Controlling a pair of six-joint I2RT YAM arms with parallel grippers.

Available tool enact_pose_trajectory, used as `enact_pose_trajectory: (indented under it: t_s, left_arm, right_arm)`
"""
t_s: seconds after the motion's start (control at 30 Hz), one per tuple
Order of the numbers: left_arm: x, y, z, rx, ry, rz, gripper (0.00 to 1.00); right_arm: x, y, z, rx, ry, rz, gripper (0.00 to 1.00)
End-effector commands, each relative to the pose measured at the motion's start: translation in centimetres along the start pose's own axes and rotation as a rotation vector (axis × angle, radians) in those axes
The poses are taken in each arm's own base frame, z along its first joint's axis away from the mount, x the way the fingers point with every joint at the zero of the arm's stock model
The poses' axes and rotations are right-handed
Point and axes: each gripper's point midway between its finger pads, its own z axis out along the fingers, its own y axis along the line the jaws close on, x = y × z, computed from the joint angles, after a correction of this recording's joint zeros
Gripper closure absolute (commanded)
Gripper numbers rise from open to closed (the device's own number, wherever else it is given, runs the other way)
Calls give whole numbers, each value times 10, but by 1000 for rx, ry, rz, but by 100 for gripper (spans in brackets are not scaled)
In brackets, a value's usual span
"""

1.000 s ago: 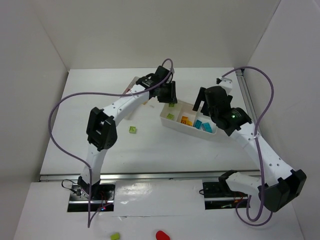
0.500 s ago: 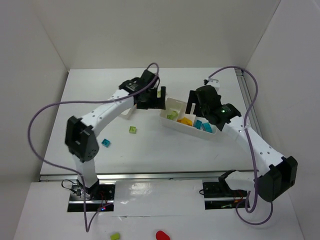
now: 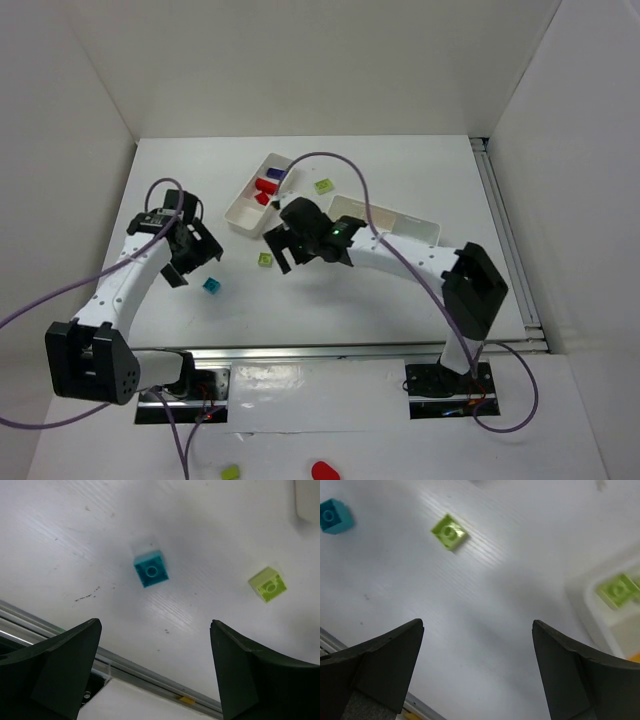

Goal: Sort the legos into containers by color

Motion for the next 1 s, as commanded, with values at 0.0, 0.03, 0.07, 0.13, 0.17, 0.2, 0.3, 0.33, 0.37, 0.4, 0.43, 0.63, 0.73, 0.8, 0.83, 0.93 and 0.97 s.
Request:
enact_pose_trajectory:
  t_s: [0.0,0.03,0.07,0.13,0.17,0.2,0.3,0.33,0.37,0.4,0.43,0.63,0.73,0.8,0.83,0.93,0.97]
  left_arm:
    - [-11,21,-3,-6,2,-133,1]
    - [-7,29,2,-22,22,-138,1]
    - [-5,34,5,-28,37,-144,1]
    - [-4,39,13,-24,69,-182,1]
    - [1,43,18,-25,88,-184,1]
    - [2,43,21,-19,96,-193,1]
    - [5,44,27,-1,113,-211,1]
    - [5,45,29,4,118,-211,1]
    - [6,44,27,19,117,-212,2]
    - [3,43,28,26,109,-202,2]
    - [2,44,28,23,107,-211,2]
    - [5,43,35,20,127,-201,4]
    - [6,44,39,19,139,-210,4]
    - [6,44,39,19,139,-210,4]
    - [8,45,41,19,139,-210,5]
    - [10,42,45,37,152,-202,5]
    - [16,43,48,31,177,-201,5]
  right_arm:
    - [-31,52,20,-126,-84,-145,3]
    - [-20,53,45,-116,-43,-164,3]
    - [-31,58,50,-120,-61,-173,3]
    - [-22,63,75,-131,-33,-190,3]
    - [-30,70,80,-155,-56,-196,3]
    - [-30,72,86,-156,-58,-196,3]
    - [-28,70,112,-146,-52,-200,3]
    - [-28,70,119,-136,-51,-200,3]
    - [-17,64,132,-104,-19,-205,3]
    - [-22,64,135,-93,-24,-204,5]
    - [-19,58,140,-84,-13,-200,6]
    - [-18,61,157,-75,-26,-156,27]
    - [-6,59,164,-67,7,-150,41]
    - [-16,57,155,-52,-32,-133,48]
    - [-21,58,152,-55,-48,-130,56]
    - [-32,53,134,-36,-88,-113,64]
    - [-31,49,129,-26,-89,-104,66]
